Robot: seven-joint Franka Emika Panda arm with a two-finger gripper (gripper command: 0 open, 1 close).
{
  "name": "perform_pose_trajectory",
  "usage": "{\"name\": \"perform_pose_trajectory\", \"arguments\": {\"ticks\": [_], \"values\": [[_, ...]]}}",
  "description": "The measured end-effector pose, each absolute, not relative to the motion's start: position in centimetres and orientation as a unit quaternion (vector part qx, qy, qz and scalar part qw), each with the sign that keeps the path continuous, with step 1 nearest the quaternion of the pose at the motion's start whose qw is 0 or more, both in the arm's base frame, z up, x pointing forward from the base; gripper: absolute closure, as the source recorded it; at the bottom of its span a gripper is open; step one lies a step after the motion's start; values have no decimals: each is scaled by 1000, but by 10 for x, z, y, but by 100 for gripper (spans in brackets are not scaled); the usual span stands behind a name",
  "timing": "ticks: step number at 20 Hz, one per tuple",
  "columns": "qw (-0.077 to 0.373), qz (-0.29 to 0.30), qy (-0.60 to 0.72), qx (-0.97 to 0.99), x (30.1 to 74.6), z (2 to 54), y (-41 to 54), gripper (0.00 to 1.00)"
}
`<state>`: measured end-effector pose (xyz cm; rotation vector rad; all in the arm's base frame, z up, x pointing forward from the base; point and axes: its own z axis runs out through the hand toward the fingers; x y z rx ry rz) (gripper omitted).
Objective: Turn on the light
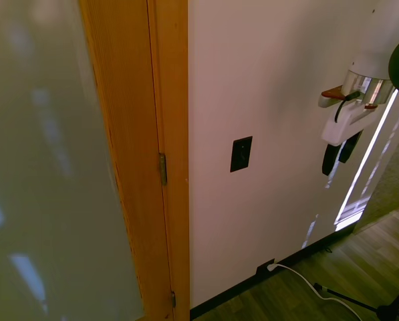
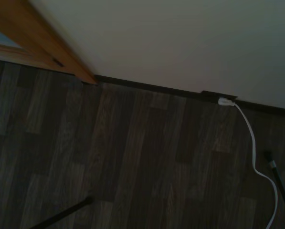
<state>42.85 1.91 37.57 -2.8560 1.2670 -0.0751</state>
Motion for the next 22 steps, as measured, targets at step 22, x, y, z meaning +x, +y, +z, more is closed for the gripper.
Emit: {"name": "perform_pose_trajectory", "arguments": {"ticks": [22], "values": [[41, -171, 464, -868, 564, 308, 79, 0]]}}
